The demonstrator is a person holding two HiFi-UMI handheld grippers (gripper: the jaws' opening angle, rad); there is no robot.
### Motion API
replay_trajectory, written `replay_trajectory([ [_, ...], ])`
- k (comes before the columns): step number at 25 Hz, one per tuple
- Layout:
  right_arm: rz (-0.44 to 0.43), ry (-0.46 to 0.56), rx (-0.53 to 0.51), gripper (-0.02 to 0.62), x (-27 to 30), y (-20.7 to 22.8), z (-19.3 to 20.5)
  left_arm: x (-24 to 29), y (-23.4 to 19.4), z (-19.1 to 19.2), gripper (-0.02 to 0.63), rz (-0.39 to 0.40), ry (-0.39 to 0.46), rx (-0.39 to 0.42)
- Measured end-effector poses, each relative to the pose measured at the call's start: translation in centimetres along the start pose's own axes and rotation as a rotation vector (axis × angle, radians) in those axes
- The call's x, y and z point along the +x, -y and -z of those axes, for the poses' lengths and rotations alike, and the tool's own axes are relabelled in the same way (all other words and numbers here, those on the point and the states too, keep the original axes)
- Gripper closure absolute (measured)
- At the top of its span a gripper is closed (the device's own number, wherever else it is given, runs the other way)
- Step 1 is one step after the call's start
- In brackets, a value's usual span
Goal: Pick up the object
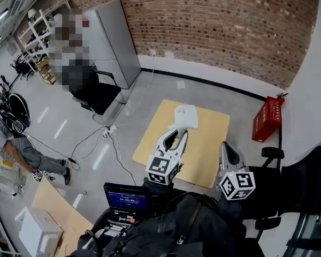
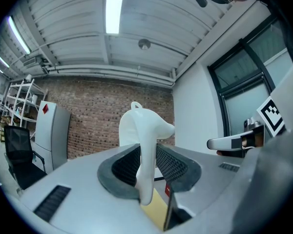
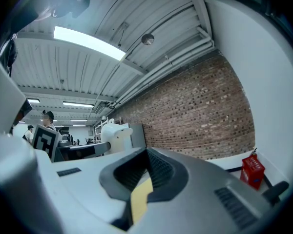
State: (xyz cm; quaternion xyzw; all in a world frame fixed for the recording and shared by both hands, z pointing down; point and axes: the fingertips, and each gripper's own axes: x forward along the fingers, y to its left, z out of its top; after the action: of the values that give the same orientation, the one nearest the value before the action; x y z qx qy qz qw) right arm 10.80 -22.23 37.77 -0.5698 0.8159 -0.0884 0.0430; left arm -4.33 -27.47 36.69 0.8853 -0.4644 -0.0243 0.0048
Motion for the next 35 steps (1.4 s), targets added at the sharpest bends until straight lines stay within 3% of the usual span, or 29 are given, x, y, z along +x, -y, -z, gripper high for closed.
replay_trajectory([
  [35, -0.005, -0.008, 0.007, 0.591, 0.42, 0.33, 0.66, 0.86, 0.23, 0.77, 0.499, 0.02, -0.02, -0.018],
])
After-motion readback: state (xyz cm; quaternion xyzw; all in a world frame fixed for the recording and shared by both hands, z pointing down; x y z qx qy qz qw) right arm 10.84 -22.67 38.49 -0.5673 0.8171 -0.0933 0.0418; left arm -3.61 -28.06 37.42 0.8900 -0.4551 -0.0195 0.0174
